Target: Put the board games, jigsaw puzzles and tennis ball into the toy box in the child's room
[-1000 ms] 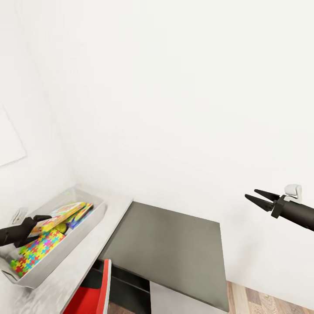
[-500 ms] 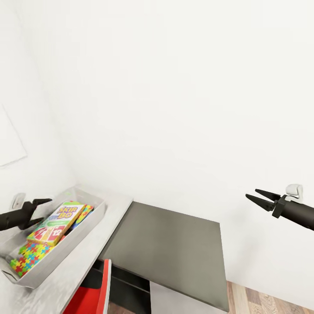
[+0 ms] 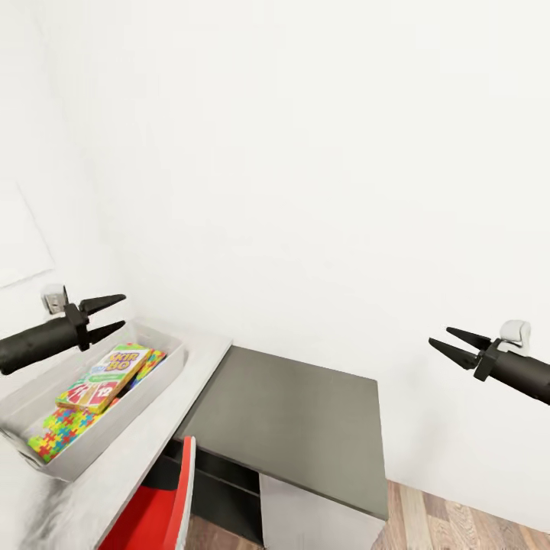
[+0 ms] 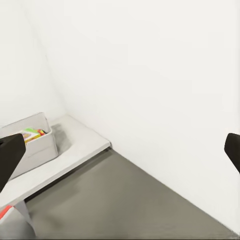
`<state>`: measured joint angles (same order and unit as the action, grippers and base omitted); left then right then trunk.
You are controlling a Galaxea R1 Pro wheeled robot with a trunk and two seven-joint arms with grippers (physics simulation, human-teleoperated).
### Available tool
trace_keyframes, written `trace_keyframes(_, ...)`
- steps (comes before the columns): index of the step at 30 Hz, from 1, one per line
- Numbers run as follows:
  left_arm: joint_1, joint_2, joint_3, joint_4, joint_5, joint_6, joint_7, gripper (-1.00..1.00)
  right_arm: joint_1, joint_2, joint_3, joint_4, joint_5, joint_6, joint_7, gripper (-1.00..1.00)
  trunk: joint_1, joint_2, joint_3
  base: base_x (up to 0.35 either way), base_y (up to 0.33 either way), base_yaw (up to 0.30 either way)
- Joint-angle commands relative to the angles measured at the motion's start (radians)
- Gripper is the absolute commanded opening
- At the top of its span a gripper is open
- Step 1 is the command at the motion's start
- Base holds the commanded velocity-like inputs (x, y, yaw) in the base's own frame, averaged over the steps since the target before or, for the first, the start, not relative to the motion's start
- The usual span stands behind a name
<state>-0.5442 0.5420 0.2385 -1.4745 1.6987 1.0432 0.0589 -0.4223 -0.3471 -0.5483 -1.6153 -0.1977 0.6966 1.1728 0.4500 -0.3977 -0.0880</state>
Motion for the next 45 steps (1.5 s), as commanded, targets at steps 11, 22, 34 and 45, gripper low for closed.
trace_keyframes(11,-0.081,-0.311,-0.146,-0.126,0.018,0.0,0.33,1.0,-0.001,-0.004,-0.051,0.0,-0.001,0.023,-0.011,1.0,0.0,-0.002,0.007,-0.239,-0.006,-0.1)
trace_keyframes(22,-0.115,-0.657,-0.632,-0.12,-0.213,-0.145,0.771,1.0,0.067,-0.044,-0.223,0.051,0.352,0.06,-0.062,1.0,0.0,-0.002,0.021,-0.049,0.0,-0.189)
trace_keyframes(34,-0.101,-0.661,-0.656,-0.12,-0.222,-0.157,0.779,1.0,0.081,-0.035,-0.218,0.181,0.505,0.07,-0.059,1.0,0.0,-0.002,0.037,-0.311,0.0,-0.211)
trace_keyframes(45,0.181,-0.634,-0.834,-0.119,-0.273,-0.301,0.861,1.0,0.082,-0.017,-0.158,0.473,0.602,-0.064,-0.183,1.0,0.0,-0.002,0.052,-0.333,0.0,-0.211)
